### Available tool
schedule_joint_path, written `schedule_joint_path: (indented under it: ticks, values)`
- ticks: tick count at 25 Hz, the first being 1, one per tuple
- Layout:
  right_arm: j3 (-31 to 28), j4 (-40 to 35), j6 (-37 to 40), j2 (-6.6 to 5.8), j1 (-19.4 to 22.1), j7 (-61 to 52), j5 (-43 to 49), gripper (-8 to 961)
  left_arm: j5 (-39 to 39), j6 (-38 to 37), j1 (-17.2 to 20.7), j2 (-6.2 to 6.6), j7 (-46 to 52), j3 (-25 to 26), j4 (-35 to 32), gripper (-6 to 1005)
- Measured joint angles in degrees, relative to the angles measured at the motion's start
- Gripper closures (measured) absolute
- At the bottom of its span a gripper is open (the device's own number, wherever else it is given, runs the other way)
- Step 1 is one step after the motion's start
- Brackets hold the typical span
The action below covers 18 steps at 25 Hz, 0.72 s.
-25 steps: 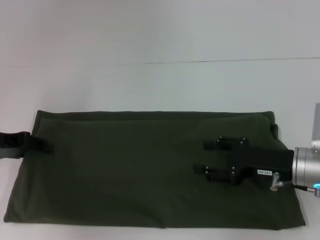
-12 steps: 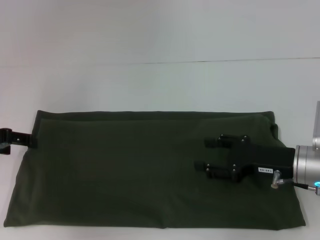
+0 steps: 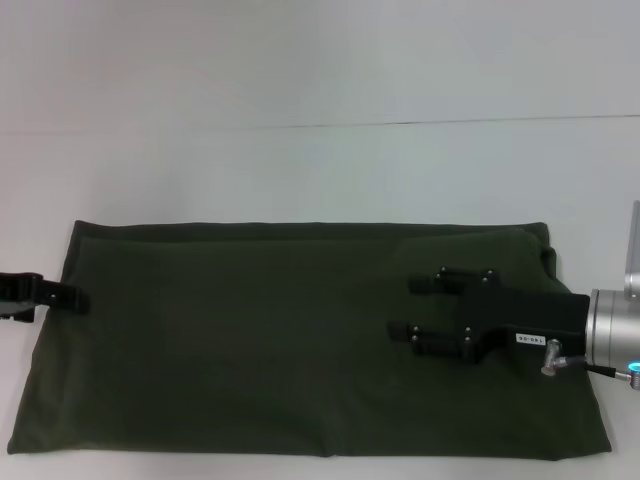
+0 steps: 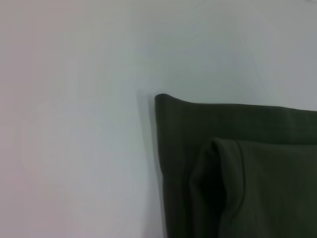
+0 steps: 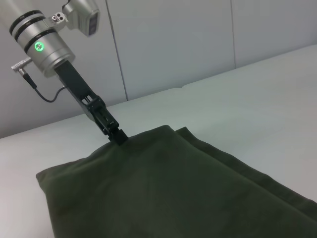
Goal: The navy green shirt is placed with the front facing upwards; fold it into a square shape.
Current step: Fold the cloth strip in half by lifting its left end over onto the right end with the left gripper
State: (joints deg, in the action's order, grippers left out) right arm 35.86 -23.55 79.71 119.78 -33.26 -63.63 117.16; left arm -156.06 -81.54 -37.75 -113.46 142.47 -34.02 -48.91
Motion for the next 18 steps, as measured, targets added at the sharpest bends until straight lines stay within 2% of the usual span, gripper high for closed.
schedule_joint_path:
  ticks: [18]
  values:
    - [0.4, 0.0, -1.3, 0.00, -0.6, 0.0, 0.0, 204, -1.5, 2.4, -0.5, -0.18, 0.0, -0.7, 1.9, 127]
